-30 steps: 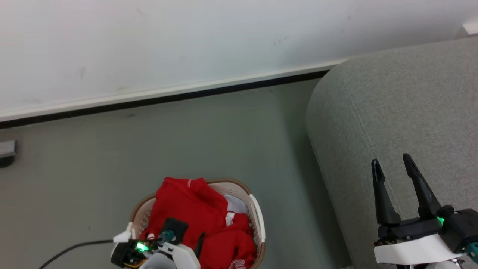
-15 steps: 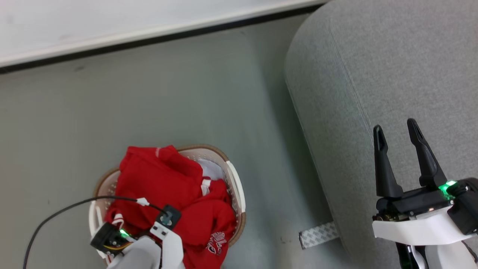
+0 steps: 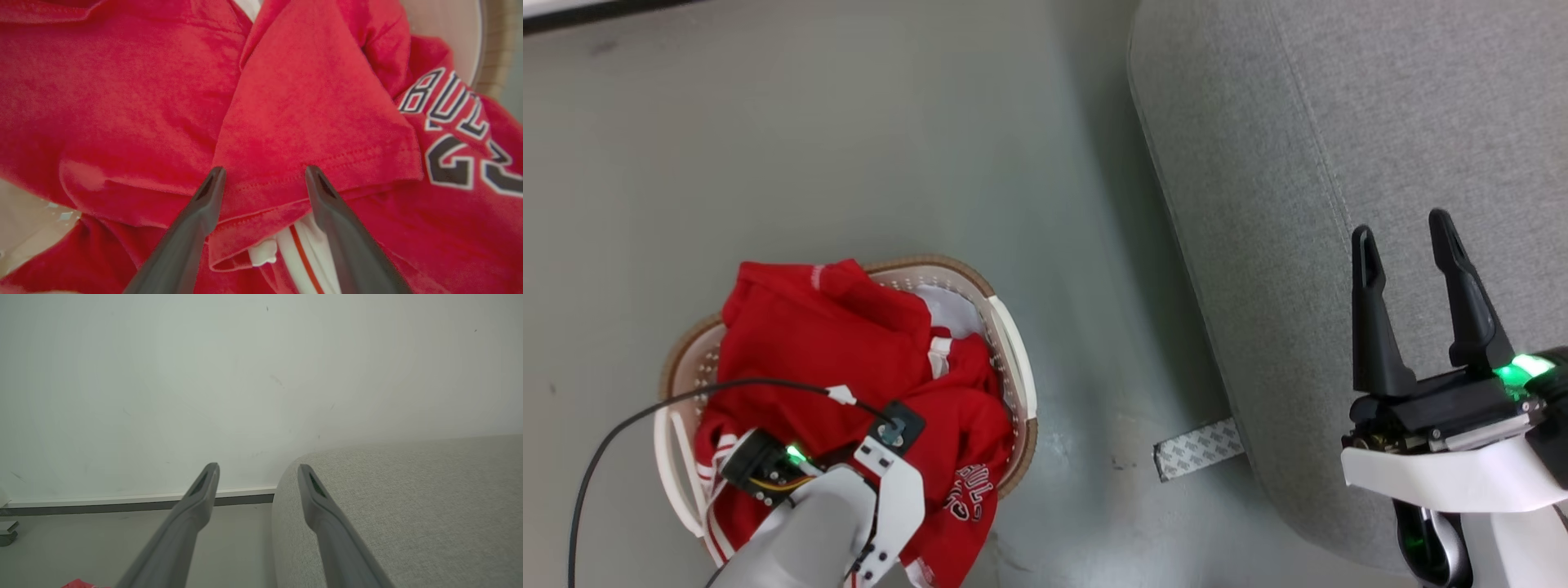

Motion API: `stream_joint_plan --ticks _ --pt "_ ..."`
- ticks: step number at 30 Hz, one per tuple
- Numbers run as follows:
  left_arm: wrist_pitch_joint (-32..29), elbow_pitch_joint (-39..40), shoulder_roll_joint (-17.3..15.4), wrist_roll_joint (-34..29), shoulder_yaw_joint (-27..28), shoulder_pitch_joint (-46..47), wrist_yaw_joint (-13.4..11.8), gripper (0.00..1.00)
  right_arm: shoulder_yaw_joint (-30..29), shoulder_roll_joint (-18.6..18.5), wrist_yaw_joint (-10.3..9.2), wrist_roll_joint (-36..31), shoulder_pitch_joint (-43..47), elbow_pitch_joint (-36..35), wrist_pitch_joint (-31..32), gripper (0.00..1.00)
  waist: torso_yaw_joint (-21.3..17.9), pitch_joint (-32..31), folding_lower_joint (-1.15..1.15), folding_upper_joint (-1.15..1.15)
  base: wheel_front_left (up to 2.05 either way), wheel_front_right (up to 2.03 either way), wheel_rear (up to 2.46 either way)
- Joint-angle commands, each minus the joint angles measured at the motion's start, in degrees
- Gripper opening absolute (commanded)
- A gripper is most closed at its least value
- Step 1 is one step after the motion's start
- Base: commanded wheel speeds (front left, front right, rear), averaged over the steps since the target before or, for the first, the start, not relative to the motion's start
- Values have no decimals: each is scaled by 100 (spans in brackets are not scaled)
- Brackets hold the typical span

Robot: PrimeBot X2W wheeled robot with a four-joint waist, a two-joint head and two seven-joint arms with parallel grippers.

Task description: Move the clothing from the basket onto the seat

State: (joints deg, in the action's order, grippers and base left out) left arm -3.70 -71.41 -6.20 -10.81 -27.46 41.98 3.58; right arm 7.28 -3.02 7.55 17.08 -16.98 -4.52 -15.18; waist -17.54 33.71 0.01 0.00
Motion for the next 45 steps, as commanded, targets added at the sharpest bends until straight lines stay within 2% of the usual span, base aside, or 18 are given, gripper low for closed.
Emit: stream_joint_plan --ticks 1,6,8,9,10,19,24,32,38,42,45 --pt "-4 -36 -40 -47 -30 91 30 100 3 13 -12 41 -115 -37 4 100 -49 164 -1 0 0 0 0" --pt "-67 -116 -83 20 -78 210 66 100 -24 15 -12 104 -195 -66 4 100 -89 395 -1 0 0 0 0" --pt "-75 -138 -84 44 -91 238 68 73 -36 15 -12 98 -189 -67 4 100 -78 439 -1 0 0 0 0" --pt "-76 -143 -83 55 -103 255 71 28 -40 15 -12 83 -184 -64 4 100 -68 453 -1 0 0 0 0" --pt "-71 -150 -78 62 -116 270 79 0 -50 14 -12 66 -180 -58 4 100 -52 460 -1 0 0 0 0" --pt "89 -188 1 307 -87 290 180 0 -81 13 -12 -77 -251 -8 4 100 99 399 -1 0 0 0 0" --pt "372 -195 108 475 -3 197 89 0 -60 11 -12 -175 -131 24 4 100 268 191 -1 0 0 0 0" --pt "1270 -69 277 991 258 -168 -197 0 -100 -74 -12 -226 198 164 3 100 632 -676 -1 0 0 0 0" --pt "1726 138 321 1306 272 -562 -148 0 -192 -123 -12 -262 634 336 4 100 979 -1547 -1 0 0 0 0" --pt "1838 580 324 1623 149 -941 -69 0 -230 -110 -12 -227 1016 451 4 100 1176 -2181 -1 0 0 0 0" --pt "1871 963 321 1841 67 -1189 -143 0 -241 -94 -12 -245 1315 542 4 100 1291 -2611 -1 0 0 0 0"
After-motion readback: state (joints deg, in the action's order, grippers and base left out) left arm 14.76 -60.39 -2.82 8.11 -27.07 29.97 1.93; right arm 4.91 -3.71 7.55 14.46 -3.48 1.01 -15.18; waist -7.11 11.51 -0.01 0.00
